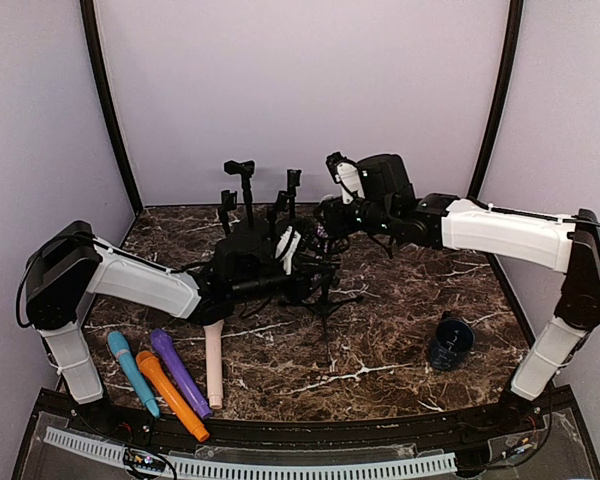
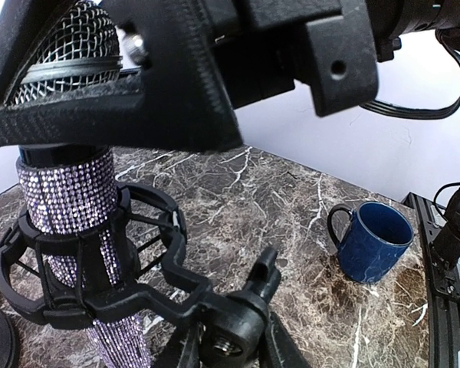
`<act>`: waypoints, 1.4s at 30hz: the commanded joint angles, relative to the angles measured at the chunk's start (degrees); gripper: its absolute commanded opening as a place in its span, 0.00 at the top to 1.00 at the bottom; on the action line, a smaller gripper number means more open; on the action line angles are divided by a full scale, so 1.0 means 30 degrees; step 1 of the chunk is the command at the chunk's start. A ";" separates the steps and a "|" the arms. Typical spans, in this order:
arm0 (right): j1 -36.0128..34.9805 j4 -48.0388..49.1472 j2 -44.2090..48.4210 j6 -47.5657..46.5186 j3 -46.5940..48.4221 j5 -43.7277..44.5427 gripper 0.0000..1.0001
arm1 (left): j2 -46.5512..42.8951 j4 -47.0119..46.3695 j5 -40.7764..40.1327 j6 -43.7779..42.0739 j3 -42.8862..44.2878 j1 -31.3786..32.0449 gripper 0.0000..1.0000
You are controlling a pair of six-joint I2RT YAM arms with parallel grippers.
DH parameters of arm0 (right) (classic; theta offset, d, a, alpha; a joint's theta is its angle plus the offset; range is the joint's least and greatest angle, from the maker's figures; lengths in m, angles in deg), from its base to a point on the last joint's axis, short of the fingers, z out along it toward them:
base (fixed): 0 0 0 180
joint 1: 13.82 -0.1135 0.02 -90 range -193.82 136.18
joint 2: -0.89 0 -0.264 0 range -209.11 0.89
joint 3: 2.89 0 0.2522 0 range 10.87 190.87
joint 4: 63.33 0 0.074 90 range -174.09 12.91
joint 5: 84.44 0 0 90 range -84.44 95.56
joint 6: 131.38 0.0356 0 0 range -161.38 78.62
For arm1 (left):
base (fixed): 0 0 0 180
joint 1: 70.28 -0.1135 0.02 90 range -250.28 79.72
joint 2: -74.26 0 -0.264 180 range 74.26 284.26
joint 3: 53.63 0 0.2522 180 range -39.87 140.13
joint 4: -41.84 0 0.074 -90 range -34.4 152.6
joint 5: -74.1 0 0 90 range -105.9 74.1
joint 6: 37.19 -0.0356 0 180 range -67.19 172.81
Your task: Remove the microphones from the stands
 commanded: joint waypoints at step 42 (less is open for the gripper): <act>0.0045 -0.0562 0.1660 -0.1182 0.3144 -0.0638 0.84 | 0.0457 0.1756 -0.0003 -0.0482 -0.0375 0.0155 1.00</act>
